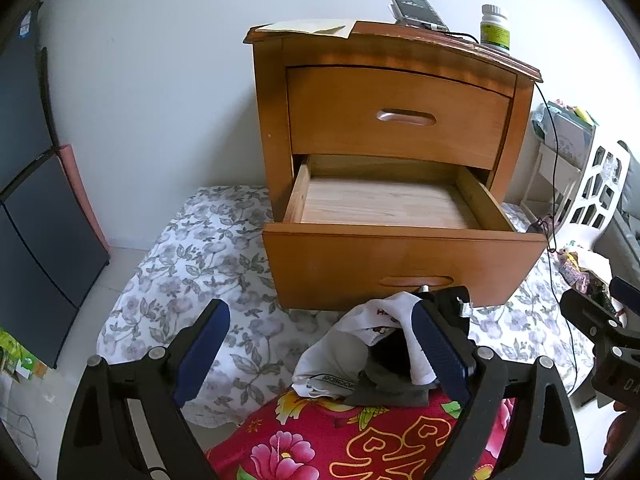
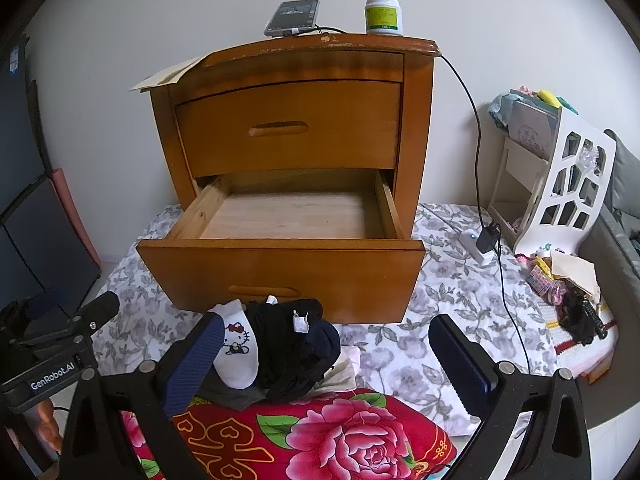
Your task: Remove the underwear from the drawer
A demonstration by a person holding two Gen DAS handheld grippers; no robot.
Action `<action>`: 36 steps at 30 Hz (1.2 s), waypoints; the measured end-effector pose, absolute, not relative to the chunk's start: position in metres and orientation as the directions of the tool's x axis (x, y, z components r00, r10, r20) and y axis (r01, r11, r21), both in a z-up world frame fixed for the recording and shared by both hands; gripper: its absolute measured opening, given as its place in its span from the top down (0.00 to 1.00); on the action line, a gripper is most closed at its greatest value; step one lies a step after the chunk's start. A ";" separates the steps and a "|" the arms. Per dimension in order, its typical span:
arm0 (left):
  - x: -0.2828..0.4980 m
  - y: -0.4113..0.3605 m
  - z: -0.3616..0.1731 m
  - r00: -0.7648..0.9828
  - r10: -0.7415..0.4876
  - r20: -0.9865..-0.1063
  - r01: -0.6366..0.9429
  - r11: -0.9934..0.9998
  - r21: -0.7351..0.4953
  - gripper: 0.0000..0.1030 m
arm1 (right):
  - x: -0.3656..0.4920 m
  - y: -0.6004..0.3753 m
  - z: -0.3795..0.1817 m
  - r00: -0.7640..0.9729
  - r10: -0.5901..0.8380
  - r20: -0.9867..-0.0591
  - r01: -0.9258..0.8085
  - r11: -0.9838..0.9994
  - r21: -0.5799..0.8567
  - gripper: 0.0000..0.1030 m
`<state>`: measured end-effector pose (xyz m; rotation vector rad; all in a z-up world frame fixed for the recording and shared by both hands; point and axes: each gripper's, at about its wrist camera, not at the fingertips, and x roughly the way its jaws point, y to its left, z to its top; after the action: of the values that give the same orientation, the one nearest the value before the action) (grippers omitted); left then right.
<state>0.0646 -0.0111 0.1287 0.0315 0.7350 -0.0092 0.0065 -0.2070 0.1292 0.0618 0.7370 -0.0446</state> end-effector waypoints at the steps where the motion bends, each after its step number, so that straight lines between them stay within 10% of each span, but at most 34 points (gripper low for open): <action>1: 0.064 -0.012 0.129 0.744 0.010 -0.668 0.016 0.999 0.033 0.10 | 0.007 -0.207 0.129 0.739 -0.019 -0.673 0.062 0.997 0.041 0.00; 36: 0.062 -0.014 0.129 0.762 0.056 -0.646 -0.012 0.997 0.072 0.10 | 0.007 -0.207 0.121 0.726 -0.018 -0.687 0.064 0.997 0.042 0.00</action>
<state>0.0619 -0.0140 0.1288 0.0652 0.7040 0.0368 0.0070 -0.2069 0.1206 0.0645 0.7564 -0.0453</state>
